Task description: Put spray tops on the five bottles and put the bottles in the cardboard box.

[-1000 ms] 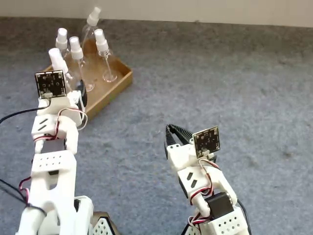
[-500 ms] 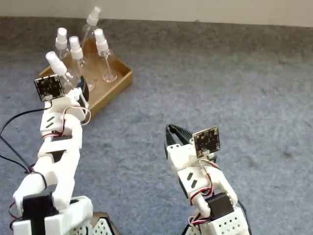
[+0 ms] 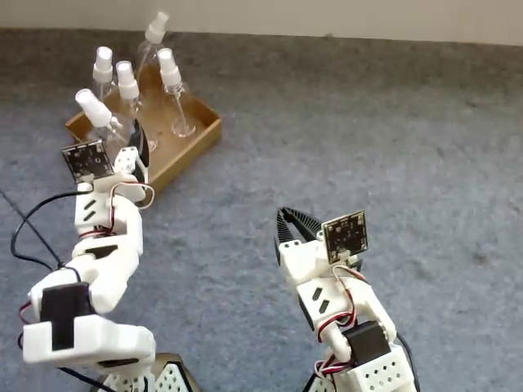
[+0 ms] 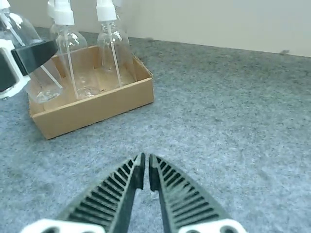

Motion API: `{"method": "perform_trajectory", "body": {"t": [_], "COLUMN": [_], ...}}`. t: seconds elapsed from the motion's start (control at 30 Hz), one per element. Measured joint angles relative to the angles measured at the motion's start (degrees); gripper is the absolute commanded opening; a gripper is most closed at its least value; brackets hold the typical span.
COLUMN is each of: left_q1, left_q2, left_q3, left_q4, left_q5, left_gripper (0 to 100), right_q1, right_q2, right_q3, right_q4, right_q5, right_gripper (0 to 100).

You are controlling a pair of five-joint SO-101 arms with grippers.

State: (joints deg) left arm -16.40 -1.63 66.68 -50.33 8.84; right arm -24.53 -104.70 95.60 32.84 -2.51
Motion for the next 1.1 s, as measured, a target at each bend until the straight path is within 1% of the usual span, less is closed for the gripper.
{"method": "perform_trajectory", "body": {"t": [0.1, 0.2, 0.33, 0.43, 0.67, 0.83, 0.9, 1.03, 1.1], "left_q1": [0.5, 0.6, 0.6, 0.6, 0.6, 0.6, 0.8, 3.2, 4.1], "left_q2": [3.2, 6.4, 11.1, 14.3, 22.5, 23.7, 23.8, 24.3, 24.3], "left_q3": [0.0, 0.0, -0.1, -0.2, -6.2, -7.2, -7.1, -5.4, -4.5], "left_q4": [-3.8, -8.0, -11.4, -12.7, -13.1, -14.5, -15.0, -18.0, -19.3], "left_q5": [-2.2, -2.8, -3.0, -3.0, -3.1, -3.2, -5.0, -11.9, -13.5], "left_gripper": [6, 6, 6, 6, 6, 6, 6, 6, 6], "right_q1": [0.0, 0.0, 0.0, 0.0, 0.2, 0.2, 0.2, 0.2, 0.2], "right_q2": [0.0, 0.0, 0.0, 0.0, 0.0, 0.0, 0.0, 0.0, 0.0], "right_q3": [0.0, 0.0, 0.0, 0.0, 0.0, 0.0, 0.0, 0.0, 0.0], "right_q4": [0.0, 0.0, 0.0, 0.0, 0.0, 0.0, 0.0, 0.0, 0.0], "right_q5": [0.0, 0.0, 0.0, 0.0, 0.0, 0.0, 0.0, 0.0, 0.0], "right_gripper": [2.1, 2.1, 2.1, 2.1, 2.1, 2.1, 2.1, 2.1, 2.1]}}
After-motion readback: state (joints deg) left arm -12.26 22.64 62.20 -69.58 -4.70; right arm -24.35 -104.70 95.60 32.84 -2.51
